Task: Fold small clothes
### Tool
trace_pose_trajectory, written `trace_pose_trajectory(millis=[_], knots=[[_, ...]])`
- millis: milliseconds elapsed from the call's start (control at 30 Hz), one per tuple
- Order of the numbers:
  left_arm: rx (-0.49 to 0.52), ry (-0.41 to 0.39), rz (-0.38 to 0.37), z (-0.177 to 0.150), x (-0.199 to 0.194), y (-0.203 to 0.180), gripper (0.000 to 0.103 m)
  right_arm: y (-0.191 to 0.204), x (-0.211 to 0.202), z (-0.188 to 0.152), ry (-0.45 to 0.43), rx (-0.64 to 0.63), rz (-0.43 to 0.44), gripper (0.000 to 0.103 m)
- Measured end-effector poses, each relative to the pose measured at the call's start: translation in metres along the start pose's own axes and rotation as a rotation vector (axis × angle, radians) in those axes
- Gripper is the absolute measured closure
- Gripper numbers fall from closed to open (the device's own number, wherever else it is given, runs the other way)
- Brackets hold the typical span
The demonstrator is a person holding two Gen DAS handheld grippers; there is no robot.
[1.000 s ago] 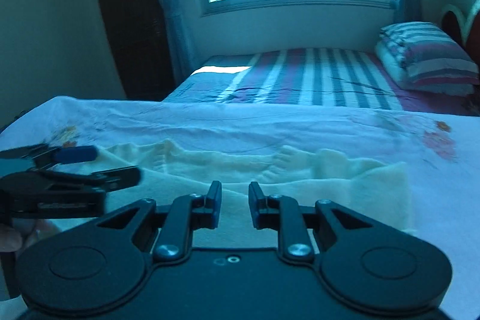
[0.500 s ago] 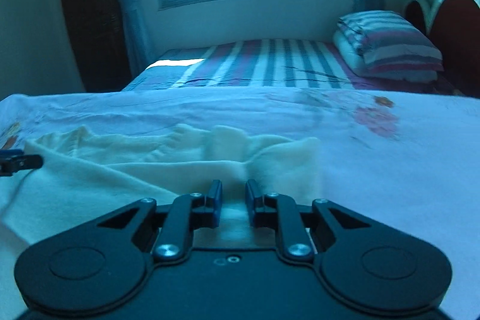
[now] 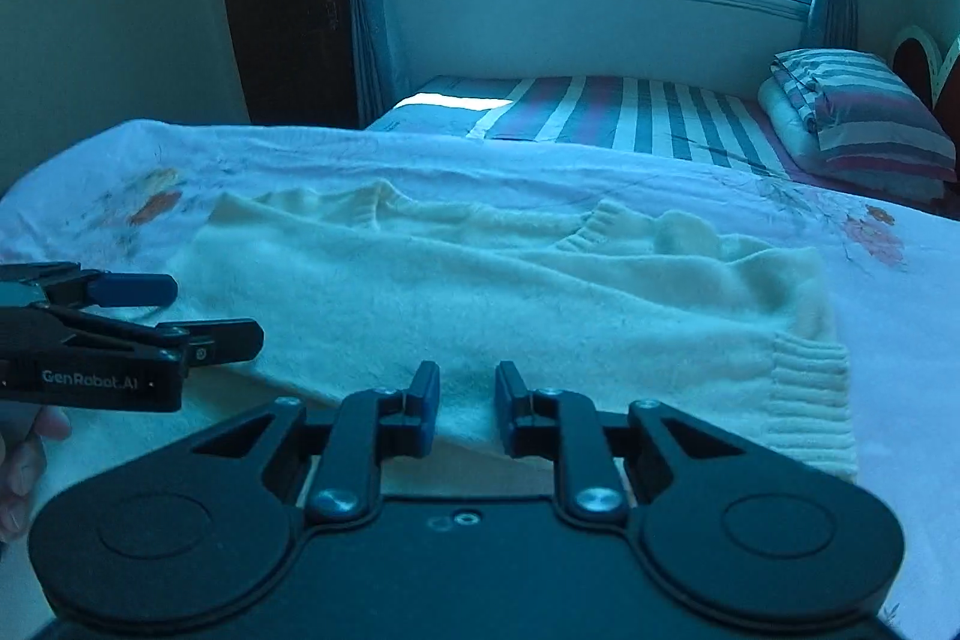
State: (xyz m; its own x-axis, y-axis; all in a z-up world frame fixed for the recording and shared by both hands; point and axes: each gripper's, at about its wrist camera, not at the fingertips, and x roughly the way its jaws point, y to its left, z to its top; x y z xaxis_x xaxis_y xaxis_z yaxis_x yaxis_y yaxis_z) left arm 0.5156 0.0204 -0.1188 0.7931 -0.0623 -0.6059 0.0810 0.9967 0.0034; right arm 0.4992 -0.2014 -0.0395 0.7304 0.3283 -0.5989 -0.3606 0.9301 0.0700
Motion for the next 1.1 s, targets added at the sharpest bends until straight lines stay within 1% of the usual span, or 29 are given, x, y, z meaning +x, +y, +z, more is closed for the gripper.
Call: trace_pose_trajectory(millis=[100, 200, 233, 300, 367, 400, 600, 700, 767, 833, 1000, 1100], knots=[[-0.006, -0.002, 0.020, -0.006, -0.004, 0.007, 0.014, -0.024, -0.009, -0.006, 0.000, 0.033, -0.071, 0.083], [-0.019, 0.006, 0.038, -0.010, -0.008, 0.017, 0.014, -0.062, -0.022, -0.013, 0.001, 0.087, -0.161, 0.083], [-0.022, 0.007, 0.042, -0.011, -0.009, 0.020, 0.014, -0.074, -0.026, -0.016, 0.001, 0.104, -0.180, 0.085], [-0.036, 0.012, 0.064, -0.013, -0.009, 0.024, 0.014, -0.089, -0.032, -0.020, -0.001, 0.131, -0.186, 0.087], [-0.073, 0.023, 0.063, -0.014, -0.006, 0.030, 0.014, -0.091, -0.031, -0.021, 0.002, 0.128, -0.188, 0.087], [-0.087, 0.026, 0.064, -0.014, -0.004, 0.031, 0.012, -0.090, -0.029, -0.021, 0.001, 0.122, -0.193, 0.085], [-0.080, 0.032, 0.073, -0.014, -0.003, 0.029, 0.011, -0.084, -0.026, -0.021, -0.005, 0.102, -0.212, 0.083], [-0.059, 0.025, 0.089, -0.011, -0.007, 0.026, 0.011, -0.086, -0.031, -0.018, -0.006, 0.111, -0.191, 0.081], [-0.068, 0.031, 0.090, -0.014, -0.004, 0.026, 0.011, -0.087, -0.029, -0.022, -0.001, 0.104, -0.186, 0.081], [-0.073, 0.029, 0.095, -0.014, -0.003, 0.027, 0.009, -0.088, -0.027, -0.024, -0.010, 0.092, -0.183, 0.081], [-0.076, 0.051, 0.118, -0.012, 0.002, 0.028, 0.000, -0.089, -0.023, -0.020, 0.002, 0.059, -0.172, 0.081], [-0.053, 0.062, 0.127, -0.009, 0.003, 0.027, 0.000, -0.091, -0.022, -0.017, 0.018, 0.037, -0.159, 0.080]])
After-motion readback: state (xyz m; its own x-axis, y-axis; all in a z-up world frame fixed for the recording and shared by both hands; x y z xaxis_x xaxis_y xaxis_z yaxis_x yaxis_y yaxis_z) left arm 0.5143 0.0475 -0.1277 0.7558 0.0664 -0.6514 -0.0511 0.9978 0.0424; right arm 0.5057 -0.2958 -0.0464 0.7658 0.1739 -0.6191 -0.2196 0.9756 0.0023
